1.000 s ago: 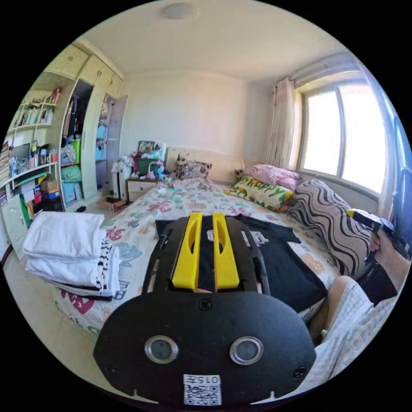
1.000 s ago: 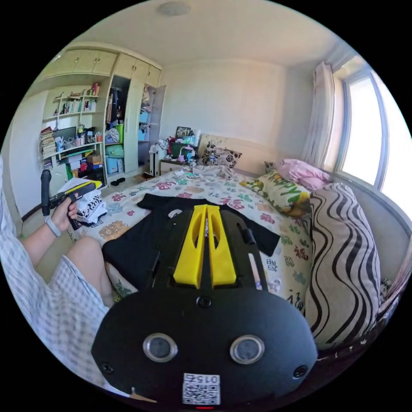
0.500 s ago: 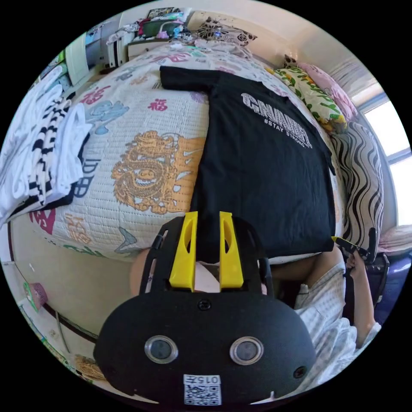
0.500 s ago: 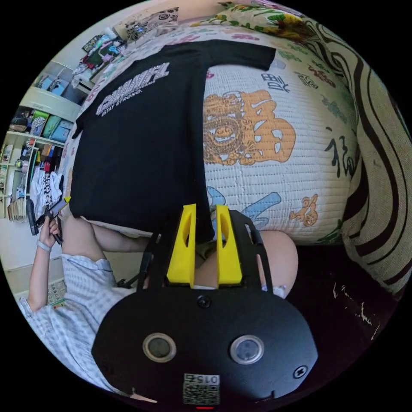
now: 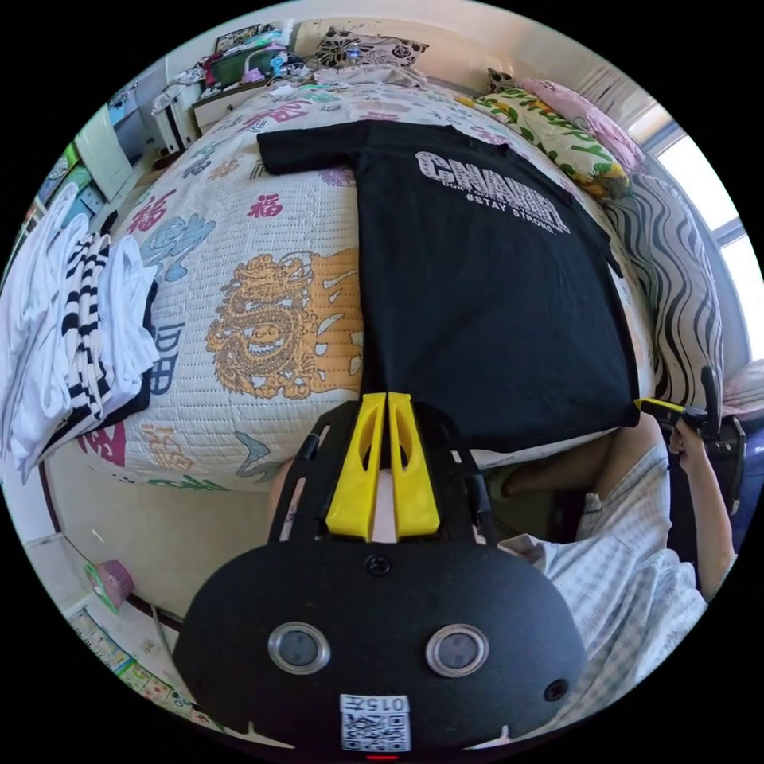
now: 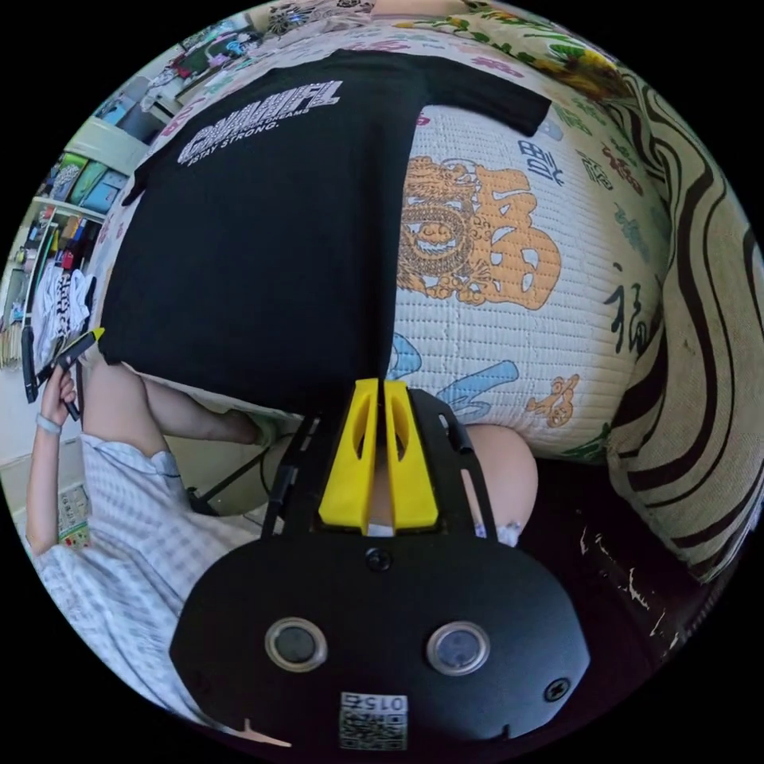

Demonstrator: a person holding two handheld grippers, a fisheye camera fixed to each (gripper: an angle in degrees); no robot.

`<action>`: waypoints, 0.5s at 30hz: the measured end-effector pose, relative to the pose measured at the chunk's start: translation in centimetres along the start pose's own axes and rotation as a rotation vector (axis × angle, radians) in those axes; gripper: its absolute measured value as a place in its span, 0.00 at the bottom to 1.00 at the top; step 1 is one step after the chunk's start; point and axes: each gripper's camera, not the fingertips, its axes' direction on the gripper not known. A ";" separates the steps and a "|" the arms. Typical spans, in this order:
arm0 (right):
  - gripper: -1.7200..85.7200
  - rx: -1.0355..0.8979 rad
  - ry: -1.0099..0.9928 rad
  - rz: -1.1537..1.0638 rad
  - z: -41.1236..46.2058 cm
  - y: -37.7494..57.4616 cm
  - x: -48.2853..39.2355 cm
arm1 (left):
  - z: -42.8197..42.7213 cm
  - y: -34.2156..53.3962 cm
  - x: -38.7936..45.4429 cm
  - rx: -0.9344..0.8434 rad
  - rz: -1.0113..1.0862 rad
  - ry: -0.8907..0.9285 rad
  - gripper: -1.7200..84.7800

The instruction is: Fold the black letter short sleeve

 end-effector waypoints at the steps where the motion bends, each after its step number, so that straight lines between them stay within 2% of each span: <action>1: 0.02 -0.012 0.030 0.001 -0.2 -0.1 0.0 | 1.2 -0.4 0.8 -0.026 0.012 -0.033 0.02; 4: 0.04 -0.027 0.069 -0.008 -1.3 -0.4 0.6 | 3.7 -1.4 2.5 -0.055 0.031 -0.080 0.02; 10: 0.08 0.081 -0.077 0.046 -5.6 2.0 5.5 | 6.4 -2.9 4.0 -0.046 -0.006 -0.104 0.04; 15: 0.07 0.192 -0.110 0.178 -10.0 2.5 10.3 | 5.4 -6.5 5.9 0.007 -0.041 -0.297 0.05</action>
